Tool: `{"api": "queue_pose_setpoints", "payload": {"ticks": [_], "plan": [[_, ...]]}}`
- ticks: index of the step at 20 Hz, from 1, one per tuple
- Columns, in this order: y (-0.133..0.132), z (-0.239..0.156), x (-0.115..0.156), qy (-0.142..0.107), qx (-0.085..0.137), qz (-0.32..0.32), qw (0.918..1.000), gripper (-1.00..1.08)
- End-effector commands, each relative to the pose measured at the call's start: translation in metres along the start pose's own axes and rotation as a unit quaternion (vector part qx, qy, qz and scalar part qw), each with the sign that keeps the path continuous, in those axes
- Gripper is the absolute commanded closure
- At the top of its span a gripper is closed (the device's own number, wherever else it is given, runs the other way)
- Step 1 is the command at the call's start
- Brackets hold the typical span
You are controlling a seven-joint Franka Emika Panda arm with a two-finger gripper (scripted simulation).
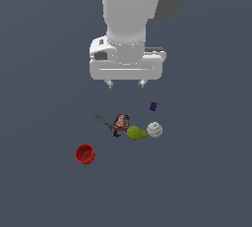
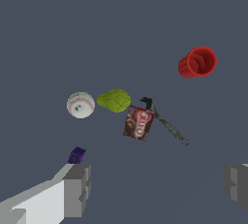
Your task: Pick up a designated object from a clutter of objects.
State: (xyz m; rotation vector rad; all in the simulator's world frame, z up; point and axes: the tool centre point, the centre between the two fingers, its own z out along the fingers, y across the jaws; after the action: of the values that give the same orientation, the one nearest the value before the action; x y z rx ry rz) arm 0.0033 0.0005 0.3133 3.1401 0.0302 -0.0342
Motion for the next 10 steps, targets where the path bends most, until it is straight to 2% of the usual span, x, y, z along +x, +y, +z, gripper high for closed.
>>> {"api": "queue_pose_setpoints", "payload": {"ticks": [1,10], "plan": [[0.000,0.000,0.000,0.000,0.000,0.000,1.0000,-0.92],[-0.019,-0.011,0.004,0.009,-0.015,-0.025,0.9995,-0.92]]}}
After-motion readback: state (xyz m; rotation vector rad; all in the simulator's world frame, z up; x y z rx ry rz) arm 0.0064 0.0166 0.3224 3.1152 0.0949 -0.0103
